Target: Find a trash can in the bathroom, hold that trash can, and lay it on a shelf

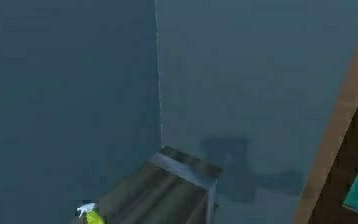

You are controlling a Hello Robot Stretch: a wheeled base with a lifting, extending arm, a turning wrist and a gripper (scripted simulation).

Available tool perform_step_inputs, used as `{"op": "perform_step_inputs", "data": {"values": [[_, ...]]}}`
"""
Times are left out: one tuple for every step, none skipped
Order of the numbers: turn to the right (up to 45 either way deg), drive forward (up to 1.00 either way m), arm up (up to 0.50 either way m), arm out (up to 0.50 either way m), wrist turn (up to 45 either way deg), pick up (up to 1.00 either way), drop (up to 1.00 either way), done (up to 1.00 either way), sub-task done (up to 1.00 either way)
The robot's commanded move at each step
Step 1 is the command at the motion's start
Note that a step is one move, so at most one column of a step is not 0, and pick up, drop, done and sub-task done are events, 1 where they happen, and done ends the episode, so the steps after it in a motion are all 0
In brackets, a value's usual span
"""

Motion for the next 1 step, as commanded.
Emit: {"op": "perform_step_inputs", "data": {"values": [[45.0,0.00,0.00,0.00,0.0,0.00,0.00,0.00,0.00]]}}
